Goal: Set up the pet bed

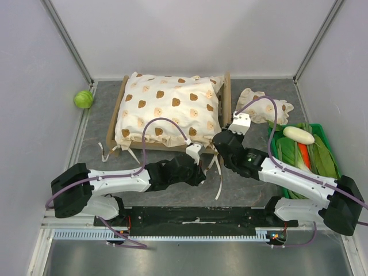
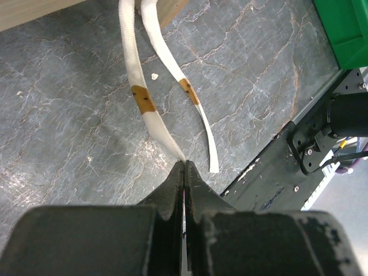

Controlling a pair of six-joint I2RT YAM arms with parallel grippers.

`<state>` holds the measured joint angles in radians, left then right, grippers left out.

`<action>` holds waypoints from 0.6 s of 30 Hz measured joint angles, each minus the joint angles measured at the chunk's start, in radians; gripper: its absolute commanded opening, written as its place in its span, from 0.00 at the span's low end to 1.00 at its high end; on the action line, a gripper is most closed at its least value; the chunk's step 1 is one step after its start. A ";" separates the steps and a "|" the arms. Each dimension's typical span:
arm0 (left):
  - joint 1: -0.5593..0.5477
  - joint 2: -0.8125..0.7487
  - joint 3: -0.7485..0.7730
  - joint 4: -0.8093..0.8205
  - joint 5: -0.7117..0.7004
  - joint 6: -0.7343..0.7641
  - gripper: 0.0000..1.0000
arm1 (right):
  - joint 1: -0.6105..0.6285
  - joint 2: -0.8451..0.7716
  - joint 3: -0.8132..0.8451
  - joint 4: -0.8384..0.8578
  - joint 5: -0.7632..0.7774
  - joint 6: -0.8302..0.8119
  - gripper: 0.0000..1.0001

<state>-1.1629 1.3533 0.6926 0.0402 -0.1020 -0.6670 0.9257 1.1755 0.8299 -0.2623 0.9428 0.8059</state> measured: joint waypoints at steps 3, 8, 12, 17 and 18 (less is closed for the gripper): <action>0.000 -0.009 -0.006 0.002 0.003 0.000 0.02 | -0.026 -0.002 -0.002 0.019 -0.030 -0.022 0.00; 0.000 -0.017 -0.021 0.001 0.036 0.000 0.02 | -0.140 -0.016 -0.023 0.101 -0.180 -0.099 0.19; 0.000 -0.018 -0.023 0.001 0.044 -0.010 0.02 | -0.206 -0.027 -0.039 0.160 -0.293 -0.167 0.58; 0.000 -0.014 -0.022 0.000 0.024 -0.037 0.02 | -0.225 -0.130 -0.098 0.165 -0.452 -0.135 0.77; 0.000 -0.011 -0.021 0.000 0.023 -0.042 0.02 | -0.225 -0.164 -0.101 0.144 -0.470 -0.140 0.78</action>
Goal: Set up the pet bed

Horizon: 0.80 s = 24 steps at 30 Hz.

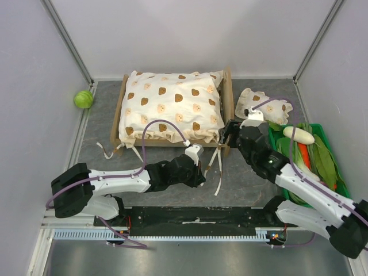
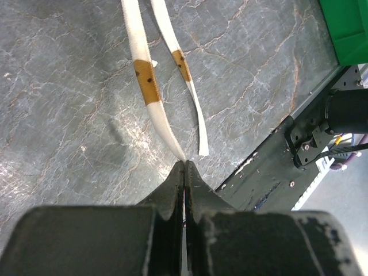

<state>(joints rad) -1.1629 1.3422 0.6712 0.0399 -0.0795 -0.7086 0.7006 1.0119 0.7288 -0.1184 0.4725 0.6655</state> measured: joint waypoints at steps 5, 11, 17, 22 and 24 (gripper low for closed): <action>0.000 0.030 0.008 0.000 -0.009 -0.018 0.02 | 0.000 -0.233 0.000 -0.142 -0.009 0.010 0.77; 0.000 0.031 0.010 0.011 -0.016 -0.028 0.02 | -0.005 -0.476 -0.098 -0.254 -0.102 0.148 0.72; 0.000 0.031 0.012 0.032 -0.013 -0.032 0.02 | -0.004 -0.429 -0.389 -0.158 -0.339 0.340 0.69; 0.000 0.047 0.025 0.047 0.000 -0.035 0.02 | -0.002 -0.316 -0.488 -0.054 -0.449 0.432 0.69; 0.000 0.056 0.029 0.047 0.005 -0.036 0.02 | -0.002 -0.283 -0.488 0.015 -0.472 0.456 0.69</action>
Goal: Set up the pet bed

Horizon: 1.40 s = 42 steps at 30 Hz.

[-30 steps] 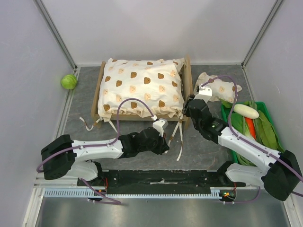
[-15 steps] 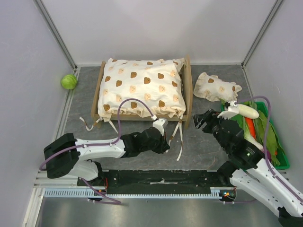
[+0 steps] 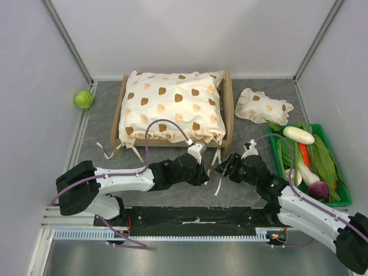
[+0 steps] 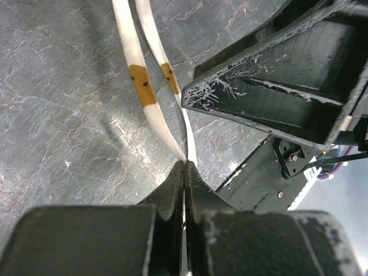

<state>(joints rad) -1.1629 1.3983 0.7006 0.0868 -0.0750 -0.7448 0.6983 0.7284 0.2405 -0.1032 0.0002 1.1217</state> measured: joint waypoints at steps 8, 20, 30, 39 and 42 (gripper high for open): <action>0.000 0.018 0.012 0.002 0.003 -0.003 0.02 | 0.000 0.089 -0.048 0.255 -0.064 0.115 0.67; 0.000 0.056 0.041 0.011 0.004 -0.004 0.02 | 0.021 0.112 -0.087 0.365 -0.111 0.212 0.55; 0.000 0.061 0.045 0.020 0.004 -0.004 0.02 | 0.031 0.115 -0.087 0.376 -0.105 0.216 0.52; 0.000 0.061 0.045 0.022 0.004 -0.004 0.02 | 0.031 0.116 -0.087 0.374 -0.105 0.217 0.46; 0.000 0.061 0.045 0.024 0.004 -0.004 0.02 | 0.033 0.126 -0.087 0.375 -0.105 0.216 0.45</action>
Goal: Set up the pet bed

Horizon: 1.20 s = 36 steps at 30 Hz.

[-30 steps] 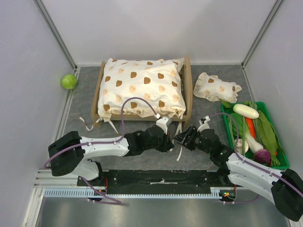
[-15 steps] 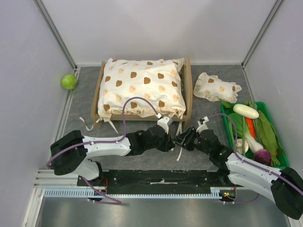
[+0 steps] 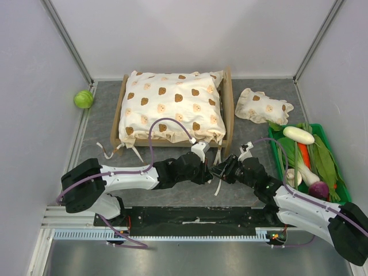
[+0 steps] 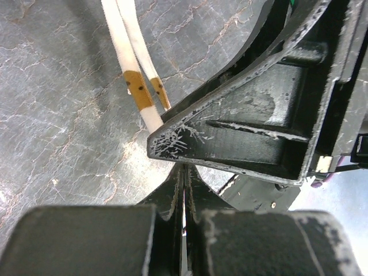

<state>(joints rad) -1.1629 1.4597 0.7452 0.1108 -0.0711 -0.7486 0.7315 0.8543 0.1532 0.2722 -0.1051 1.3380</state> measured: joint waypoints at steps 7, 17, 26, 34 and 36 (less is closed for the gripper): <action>0.000 0.000 0.000 0.013 0.004 0.000 0.02 | 0.013 0.049 0.000 0.019 0.005 0.002 0.33; 0.000 0.000 0.000 0.019 0.003 -0.002 0.28 | 0.025 0.020 0.000 0.015 0.027 0.000 0.06; 0.007 -0.100 -0.021 -0.015 -0.068 -0.010 0.59 | 0.026 -0.072 0.003 -0.175 0.159 -0.104 0.04; 0.082 -0.010 0.089 -0.015 -0.092 0.001 0.59 | 0.026 -0.016 0.013 -0.225 0.182 -0.197 0.05; 0.086 0.069 0.150 0.001 -0.087 0.006 0.59 | 0.026 -0.008 0.015 -0.225 0.181 -0.214 0.05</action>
<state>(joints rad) -1.0767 1.5291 0.8948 0.1116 -0.1581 -0.7425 0.7574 0.8463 0.1684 0.0475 0.0757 1.1244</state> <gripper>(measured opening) 0.591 0.051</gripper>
